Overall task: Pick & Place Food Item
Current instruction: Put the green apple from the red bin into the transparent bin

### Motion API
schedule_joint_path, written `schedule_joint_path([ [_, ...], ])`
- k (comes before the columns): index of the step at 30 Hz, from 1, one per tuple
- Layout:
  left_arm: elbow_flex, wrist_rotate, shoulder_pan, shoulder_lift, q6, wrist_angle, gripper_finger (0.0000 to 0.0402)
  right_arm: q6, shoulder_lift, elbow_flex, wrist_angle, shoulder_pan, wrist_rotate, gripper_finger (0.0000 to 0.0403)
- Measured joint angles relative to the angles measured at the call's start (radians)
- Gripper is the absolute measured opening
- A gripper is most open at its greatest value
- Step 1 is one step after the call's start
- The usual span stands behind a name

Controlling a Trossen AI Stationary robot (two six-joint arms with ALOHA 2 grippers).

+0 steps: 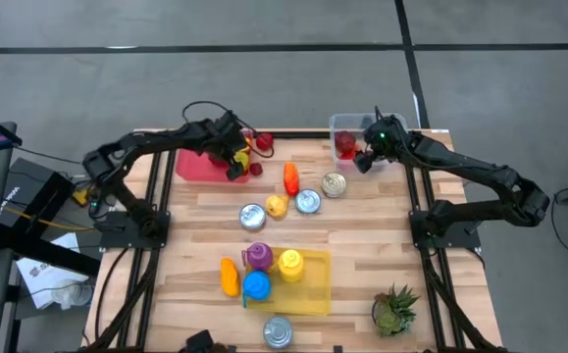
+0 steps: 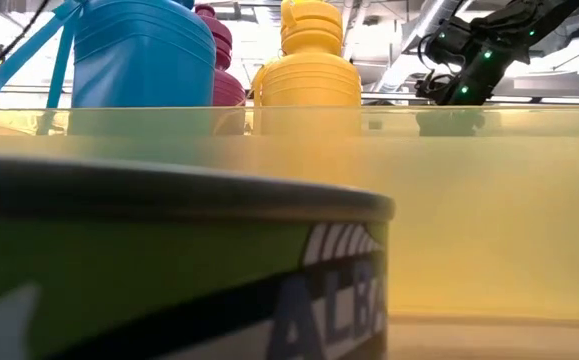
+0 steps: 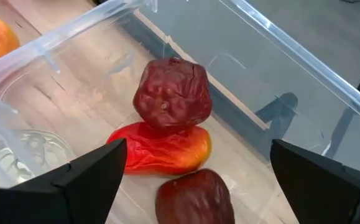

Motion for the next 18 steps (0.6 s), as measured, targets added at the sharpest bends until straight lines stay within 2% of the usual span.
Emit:
schedule_joint_path([
  [7,0.014,-0.001,0.001,0.089,0.032,-0.015,0.0339,-0.010,0.000,0.000,0.001,0.002,0.000,0.0381],
  [15,0.012,-0.034,-0.002,0.100,0.030,0.056,0.0271,-0.010,0.000,0.000,0.001,0.003,0.000,0.0381],
  [18,0.011,-0.042,-0.004,0.070,0.025,0.062,0.0271,-0.010,0.000,0.000,0.001,0.003,0.000,0.0381],
])
